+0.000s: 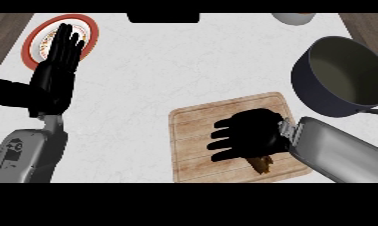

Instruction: Pick the sweet potato from the cutting board and place it in the pot

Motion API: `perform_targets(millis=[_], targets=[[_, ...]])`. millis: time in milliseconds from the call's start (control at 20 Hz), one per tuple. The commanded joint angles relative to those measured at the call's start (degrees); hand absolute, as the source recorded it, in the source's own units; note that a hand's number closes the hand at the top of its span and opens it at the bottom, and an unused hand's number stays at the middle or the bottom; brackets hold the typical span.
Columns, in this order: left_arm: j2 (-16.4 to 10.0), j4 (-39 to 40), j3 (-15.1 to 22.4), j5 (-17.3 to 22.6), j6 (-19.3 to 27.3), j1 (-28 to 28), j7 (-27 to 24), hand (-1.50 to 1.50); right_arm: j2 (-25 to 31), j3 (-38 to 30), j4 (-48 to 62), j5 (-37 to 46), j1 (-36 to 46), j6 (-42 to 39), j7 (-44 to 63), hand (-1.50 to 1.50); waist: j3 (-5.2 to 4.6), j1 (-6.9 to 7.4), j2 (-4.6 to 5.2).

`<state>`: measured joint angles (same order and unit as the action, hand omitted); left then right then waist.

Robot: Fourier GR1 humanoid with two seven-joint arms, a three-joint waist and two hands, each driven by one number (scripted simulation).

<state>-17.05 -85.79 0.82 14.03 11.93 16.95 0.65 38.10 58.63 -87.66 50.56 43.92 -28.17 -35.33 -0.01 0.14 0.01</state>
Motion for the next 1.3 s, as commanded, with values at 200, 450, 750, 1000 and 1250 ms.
perform_targets(millis=[200, 450, 750, 1000, 1250], targets=[[0.64, -0.53, -1.54, -0.70, -2.61, -3.16, -1.62, 0.00, -2.01, -3.39, 3.02, 10.38, -4.54, 0.86, -2.29, -1.50, 0.00, -0.08, -0.03], [-0.10, -0.84, -3.37, -0.72, -2.79, -0.35, 1.83, 0.00, -7.04, -5.95, 7.18, 13.16, -4.60, -0.35, -5.04, -1.50, 0.00, 0.01, 0.00], [2.85, 1.42, -1.77, -3.82, -1.61, 0.50, -0.16, 0.00, -11.77, -5.11, 18.69, 19.76, -8.51, 9.38, -8.35, -1.50, 0.01, 0.07, 0.11], [1.06, -5.16, -3.22, -3.13, -2.37, -2.24, 3.87, 0.00, -9.11, -5.90, 13.29, 21.70, -12.18, 7.17, -11.05, -1.50, 0.01, 0.06, -0.08], [1.51, -3.35, -3.94, -2.42, -2.84, -1.30, 2.40, 0.00, -13.71, -0.80, 17.93, 24.76, -12.87, 15.31, -14.16, 1.50, 0.04, 0.57, 0.07]])
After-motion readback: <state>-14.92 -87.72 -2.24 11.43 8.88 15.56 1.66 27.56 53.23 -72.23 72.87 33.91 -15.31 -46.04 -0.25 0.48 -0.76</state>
